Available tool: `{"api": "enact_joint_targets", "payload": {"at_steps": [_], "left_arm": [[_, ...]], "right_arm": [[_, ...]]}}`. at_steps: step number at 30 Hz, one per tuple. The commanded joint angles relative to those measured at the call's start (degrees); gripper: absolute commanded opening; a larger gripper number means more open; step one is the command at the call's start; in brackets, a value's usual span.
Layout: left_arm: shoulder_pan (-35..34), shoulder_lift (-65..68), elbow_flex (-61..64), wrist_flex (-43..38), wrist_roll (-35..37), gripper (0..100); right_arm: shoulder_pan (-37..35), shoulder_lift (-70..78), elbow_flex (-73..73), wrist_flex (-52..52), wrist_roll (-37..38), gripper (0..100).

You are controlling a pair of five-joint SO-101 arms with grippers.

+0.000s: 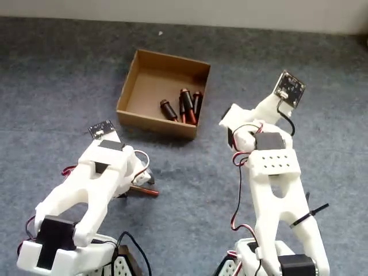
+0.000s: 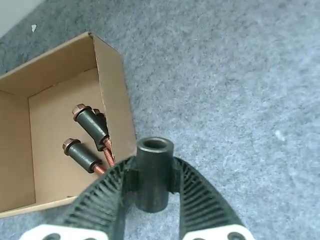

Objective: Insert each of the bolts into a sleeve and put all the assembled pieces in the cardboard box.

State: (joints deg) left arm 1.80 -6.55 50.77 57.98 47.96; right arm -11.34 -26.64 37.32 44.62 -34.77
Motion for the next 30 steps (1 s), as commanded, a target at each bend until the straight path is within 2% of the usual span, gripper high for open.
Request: {"api": "enact_joint_targets", "payload": {"at_steps": [1,7,19,22,27,30], "left_arm": [[-3.38,0.04,-1.27,-2.02,1.49,25],[-3.38,-0.22,-1.36,-2.02,1.14,0],[-3.12,-0.40,-1.45,-2.02,0.97,1],[-3.12,-0.84,-1.71,-2.02,-1.67,1],[-3.03,-10.51,0.22,-0.88,-2.73,1],[-3.03,-20.18,3.12,-1.14,-6.07,1]], "right_arm": [[0.57,-2.24,-0.31,-1.45,0.00,0.5],[0.57,-2.24,-0.31,-1.45,0.00,0.5],[0.57,-2.24,-0.31,-1.45,0.00,0.5],[0.57,-2.24,-0.31,-1.45,0.00,0.5],[0.57,-2.24,-0.31,-1.45,0.00,0.5],[0.57,-2.24,-0.31,-1.45,0.00,0.5]]}}
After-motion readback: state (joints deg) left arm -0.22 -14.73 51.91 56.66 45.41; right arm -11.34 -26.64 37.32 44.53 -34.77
